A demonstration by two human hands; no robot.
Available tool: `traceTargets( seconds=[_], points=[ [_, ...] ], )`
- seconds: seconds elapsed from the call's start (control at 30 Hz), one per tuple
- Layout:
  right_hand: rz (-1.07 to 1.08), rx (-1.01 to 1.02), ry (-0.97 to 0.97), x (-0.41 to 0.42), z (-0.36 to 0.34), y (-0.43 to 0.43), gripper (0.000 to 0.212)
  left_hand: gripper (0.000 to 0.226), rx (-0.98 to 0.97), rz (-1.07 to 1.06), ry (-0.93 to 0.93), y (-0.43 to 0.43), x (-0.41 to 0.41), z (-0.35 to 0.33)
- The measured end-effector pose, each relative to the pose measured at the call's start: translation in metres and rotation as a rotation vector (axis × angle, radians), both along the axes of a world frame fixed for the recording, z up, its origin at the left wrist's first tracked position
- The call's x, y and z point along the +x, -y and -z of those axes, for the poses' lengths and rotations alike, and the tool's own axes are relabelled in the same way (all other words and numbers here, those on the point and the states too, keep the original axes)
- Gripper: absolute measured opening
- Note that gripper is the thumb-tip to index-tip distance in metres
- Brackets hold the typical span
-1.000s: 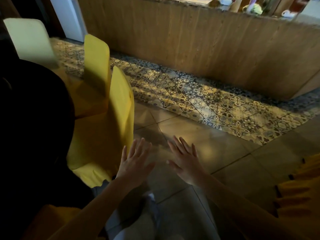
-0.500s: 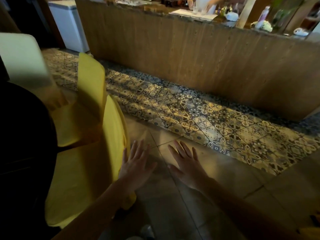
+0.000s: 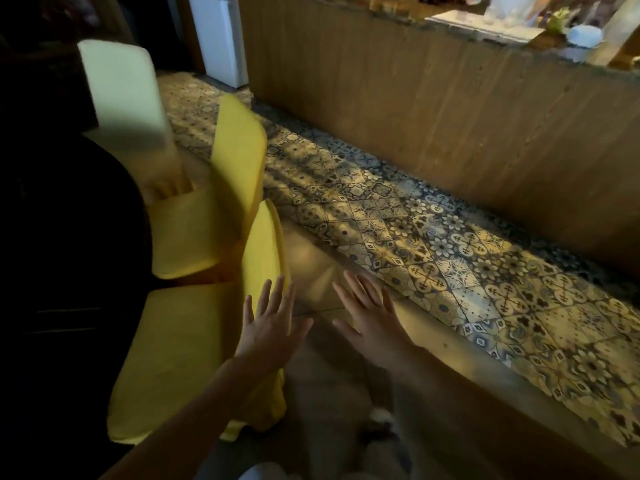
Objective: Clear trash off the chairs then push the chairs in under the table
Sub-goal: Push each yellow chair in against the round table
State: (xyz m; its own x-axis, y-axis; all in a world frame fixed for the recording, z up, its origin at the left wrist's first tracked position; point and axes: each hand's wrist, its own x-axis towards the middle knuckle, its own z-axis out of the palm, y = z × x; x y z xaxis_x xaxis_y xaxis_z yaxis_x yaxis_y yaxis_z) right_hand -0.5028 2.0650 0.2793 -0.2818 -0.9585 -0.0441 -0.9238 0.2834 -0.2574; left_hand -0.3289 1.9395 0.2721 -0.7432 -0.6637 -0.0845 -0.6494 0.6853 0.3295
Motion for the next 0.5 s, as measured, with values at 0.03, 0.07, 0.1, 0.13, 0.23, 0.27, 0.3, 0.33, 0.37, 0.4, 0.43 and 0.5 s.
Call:
traceTargets(
  seconds=[0.03,0.07,0.1,0.13,0.23,0.27,0.3,0.33,0.37,0.4,0.43,0.5],
  points=[
    [-0.032,0.014,0.009,-0.006,0.001,0.011,0.064,0.074,0.006,-0.028,0.014,0.005,-0.001,0.004],
    [-0.066,0.030,0.013,-0.013,0.002,0.023,0.064,0.075,0.013,-0.057,0.030,0.010,-0.002,0.008],
    [-0.098,0.048,0.012,-0.021,0.003,0.035,0.065,0.075,0.022,-0.092,0.039,0.015,-0.004,0.011],
    [-0.132,0.066,0.011,-0.028,0.005,0.049,0.065,0.076,0.036,-0.131,0.035,0.020,-0.006,0.015],
    [-0.265,0.106,0.031,-0.050,0.006,0.092,0.067,0.077,0.098,-0.282,0.019,0.032,-0.017,0.023],
    [-0.318,0.131,0.033,-0.057,0.005,0.105,0.067,0.079,0.129,-0.331,0.030,0.033,-0.022,0.026],
    [-0.371,0.156,0.031,-0.064,0.004,0.118,0.068,0.080,0.165,-0.376,0.049,0.032,-0.027,0.028],
    [-0.423,0.164,0.030,-0.070,0.004,0.131,0.069,0.082,0.201,-0.428,0.057,0.030,-0.032,0.029],
    [-0.477,0.164,0.032,-0.076,0.004,0.144,0.070,0.083,0.244,-0.484,0.047,0.029,-0.038,0.032],
    [-0.533,0.170,0.032,-0.082,0.004,0.156,0.070,0.083,0.304,-0.551,0.016,0.029,-0.045,0.033],
    [-0.587,0.183,0.032,-0.088,0.004,0.169,0.071,0.082,0.366,-0.626,-0.020,0.030,-0.050,0.033],
    [-0.685,0.224,0.024,-0.096,0.006,0.193,0.072,0.078,0.412,-0.752,-0.045,0.030,-0.058,0.032]
  ],
)
